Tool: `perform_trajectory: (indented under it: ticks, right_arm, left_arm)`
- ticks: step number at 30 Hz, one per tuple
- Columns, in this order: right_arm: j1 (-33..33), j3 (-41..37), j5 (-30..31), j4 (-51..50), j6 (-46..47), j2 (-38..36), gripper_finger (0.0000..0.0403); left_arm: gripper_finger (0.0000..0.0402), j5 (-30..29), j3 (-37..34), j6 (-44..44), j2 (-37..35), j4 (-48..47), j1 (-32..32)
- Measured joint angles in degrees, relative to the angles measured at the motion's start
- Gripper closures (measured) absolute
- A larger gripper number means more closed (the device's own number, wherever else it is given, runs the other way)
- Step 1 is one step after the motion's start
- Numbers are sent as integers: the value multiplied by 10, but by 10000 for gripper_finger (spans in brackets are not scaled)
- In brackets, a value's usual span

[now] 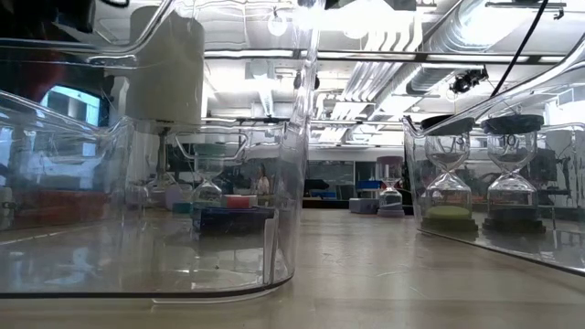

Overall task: Pick & Place Office items
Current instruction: Put the top middle red adapter into the left bin

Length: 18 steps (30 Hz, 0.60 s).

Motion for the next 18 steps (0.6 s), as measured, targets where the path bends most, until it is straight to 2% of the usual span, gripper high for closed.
perform_trajectory:
  ticks: [6, 12, 18]
  right_arm:
    - [11, 0, 0, 10, 1, 2, 229]
    - [14, 0, -15, 16, 0, 22, 229]
    - [15, -1, -16, 20, -19, 46, 229]
  left_arm:
    - [269, 4, -26, 0, 18, -2, 22]
    - [269, 61, -60, -17, 18, 12, 50]
    - [268, 74, -66, -16, 18, 49, 50]
